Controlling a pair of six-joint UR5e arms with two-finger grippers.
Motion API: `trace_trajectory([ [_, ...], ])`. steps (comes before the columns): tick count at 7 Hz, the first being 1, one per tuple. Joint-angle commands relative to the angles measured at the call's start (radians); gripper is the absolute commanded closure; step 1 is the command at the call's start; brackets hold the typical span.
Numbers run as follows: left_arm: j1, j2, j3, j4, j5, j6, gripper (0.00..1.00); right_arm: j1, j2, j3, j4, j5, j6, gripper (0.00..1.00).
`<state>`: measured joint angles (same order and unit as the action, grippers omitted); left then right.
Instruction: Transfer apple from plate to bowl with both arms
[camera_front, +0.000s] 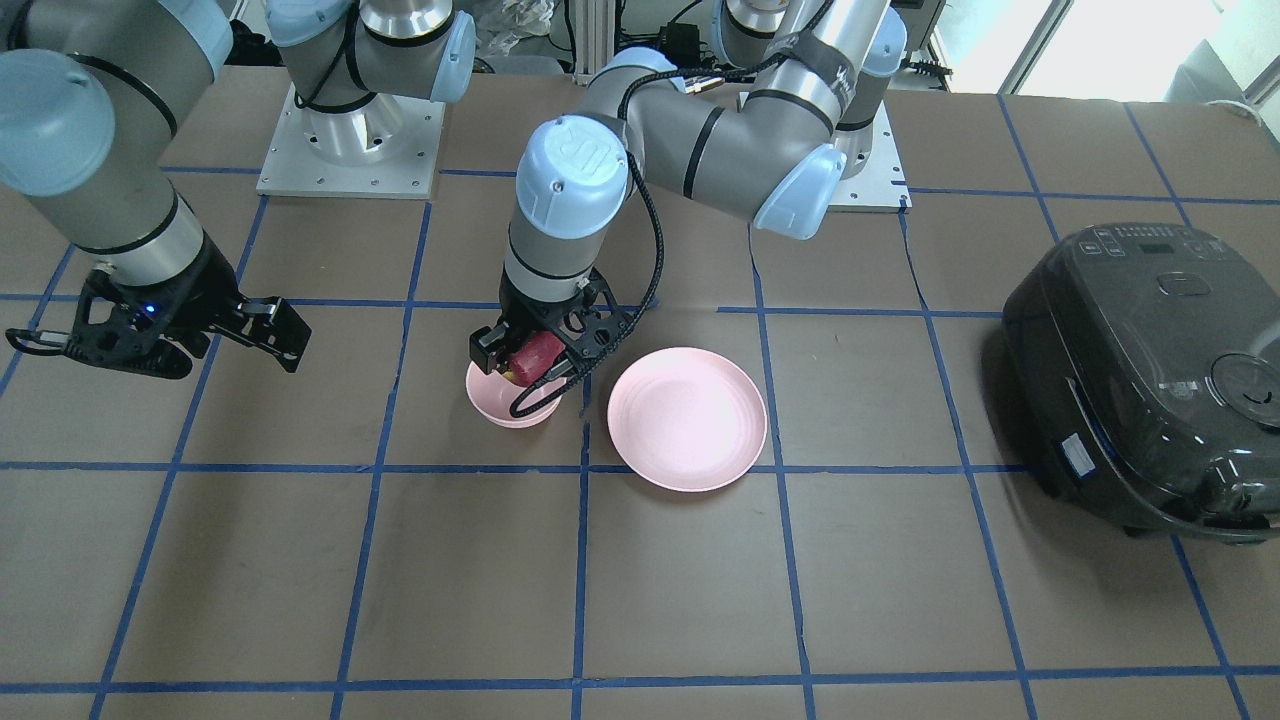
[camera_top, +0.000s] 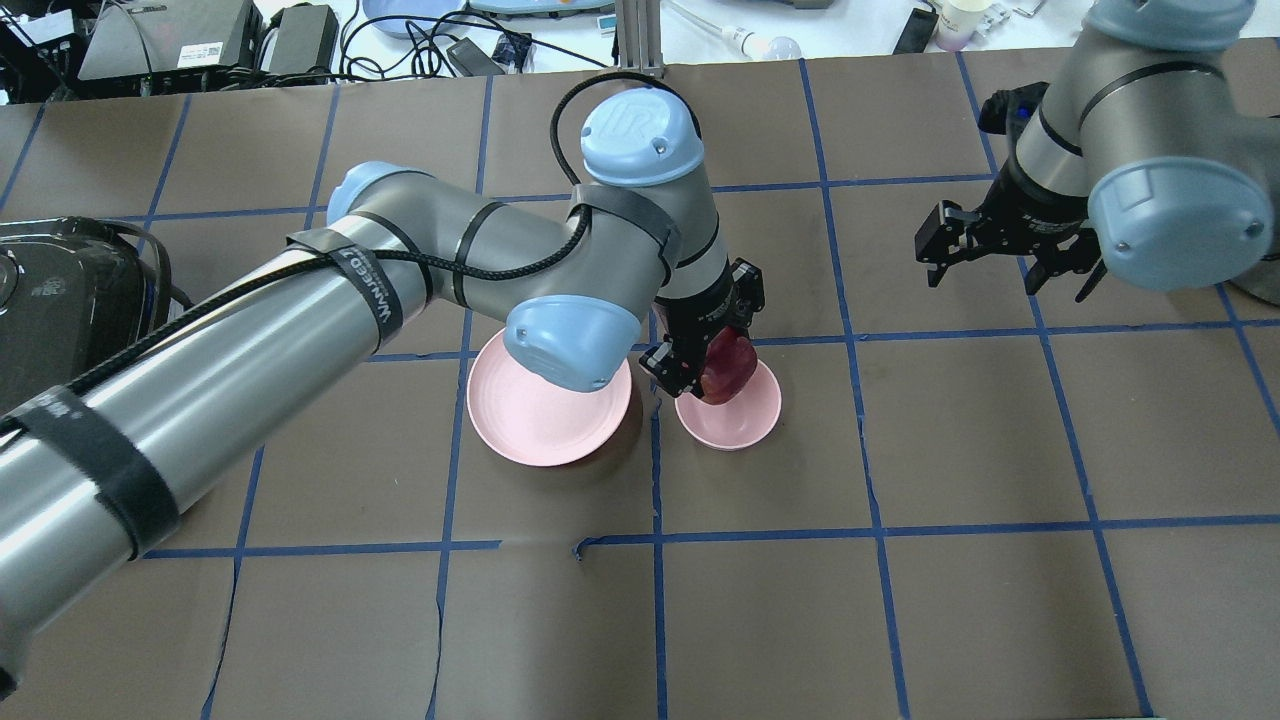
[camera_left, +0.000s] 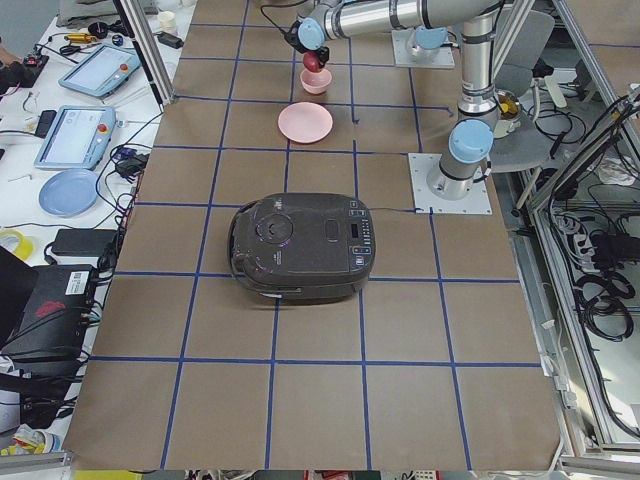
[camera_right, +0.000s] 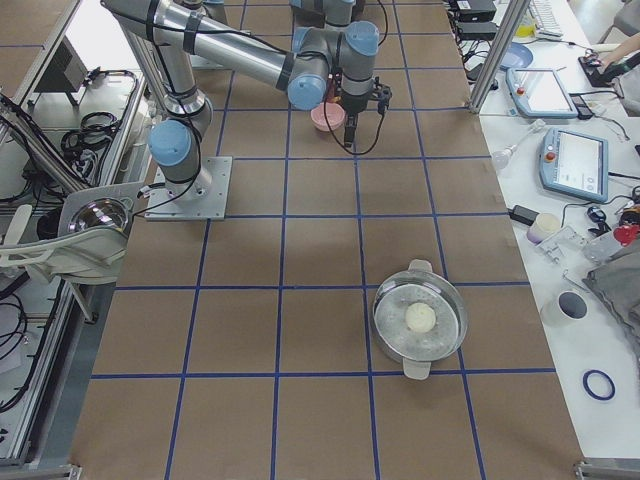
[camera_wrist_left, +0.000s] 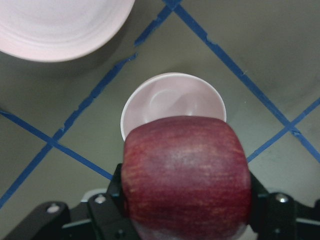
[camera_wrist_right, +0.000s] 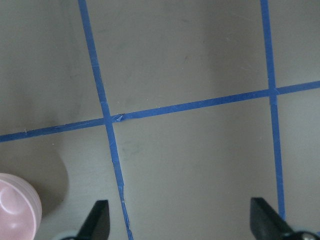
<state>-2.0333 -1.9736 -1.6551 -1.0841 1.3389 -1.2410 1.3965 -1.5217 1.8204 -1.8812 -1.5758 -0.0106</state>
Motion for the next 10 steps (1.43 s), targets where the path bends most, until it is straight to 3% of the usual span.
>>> trace_trajectory([
  [1,-0.014,-0.074,-0.009,0.049,-0.006,-0.008,1.00,-0.005,-0.113,-0.004,0.049,0.008,0.000,0.00],
  [2,-0.027,-0.082,-0.006,0.050,-0.010,-0.008,1.00,-0.004,-0.142,-0.004,0.126,0.008,0.000,0.00],
  [3,-0.027,-0.083,-0.009,0.053,0.000,0.012,0.57,0.001,-0.162,-0.006,0.131,0.016,-0.002,0.00],
  [4,-0.027,-0.082,-0.006,0.053,0.009,0.017,0.01,0.001,-0.164,-0.024,0.132,0.064,0.000,0.00],
  [6,-0.019,-0.047,0.003,0.055,0.013,0.137,0.00,0.060,-0.129,-0.132,0.165,0.076,0.000,0.00],
  [8,0.069,0.042,0.105,0.000,0.034,0.335,0.00,0.139,-0.107,-0.162,0.169,0.059,0.003,0.00],
  [10,0.161,0.181,0.210,-0.301,0.093,0.571,0.00,0.139,-0.107,-0.162,0.180,0.056,0.000,0.00],
])
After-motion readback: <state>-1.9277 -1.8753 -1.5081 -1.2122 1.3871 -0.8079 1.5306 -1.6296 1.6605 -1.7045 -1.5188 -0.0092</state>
